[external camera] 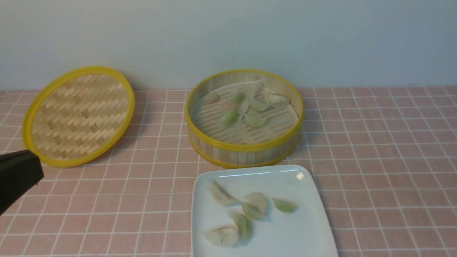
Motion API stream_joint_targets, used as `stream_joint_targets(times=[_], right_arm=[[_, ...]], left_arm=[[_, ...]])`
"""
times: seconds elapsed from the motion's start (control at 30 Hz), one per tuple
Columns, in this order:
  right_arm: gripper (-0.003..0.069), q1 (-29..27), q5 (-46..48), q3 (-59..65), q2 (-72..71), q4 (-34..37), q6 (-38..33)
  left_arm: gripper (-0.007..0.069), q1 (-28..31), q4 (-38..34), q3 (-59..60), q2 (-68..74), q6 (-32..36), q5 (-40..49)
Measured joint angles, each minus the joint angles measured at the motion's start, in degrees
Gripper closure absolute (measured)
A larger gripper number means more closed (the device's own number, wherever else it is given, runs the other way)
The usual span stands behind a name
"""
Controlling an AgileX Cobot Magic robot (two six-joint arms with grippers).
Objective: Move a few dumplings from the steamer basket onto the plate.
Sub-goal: Use the right arm to put the dumpling into the plate
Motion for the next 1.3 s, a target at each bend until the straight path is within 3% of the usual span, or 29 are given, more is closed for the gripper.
stream_joint_targets(times=[0.57,0.67,0.8,0.97,1.3], right_arm=[[0.0673,0.00,0.00,0.00,0.00,0.00,0.00],[0.0673,0.00,0.00,0.00,0.00,0.00,0.00],[0.0673,0.00,0.00,0.00,0.00,0.00,0.00],[0.0673,0.00,0.00,0.00,0.00,-0.07,0.00],[0.0673,0.00,0.00,0.00,0.00,-0.07,0.00]], left_arm=[[0.0631,0.55,1.29,3.80,-3.55,2.84,-1.78],[0.0631,4.42,3.15,8.88,-7.13,2.87,-3.05],[0.0631,15.03,7.76,21.36,-14.56,0.16,-6.48],[0.0631,23.27,10.61,34.08,-21.48,-2.21,-8.15],[0.0631,27.21,10.61,41.72,-22.13,-2.64,-10.05]])
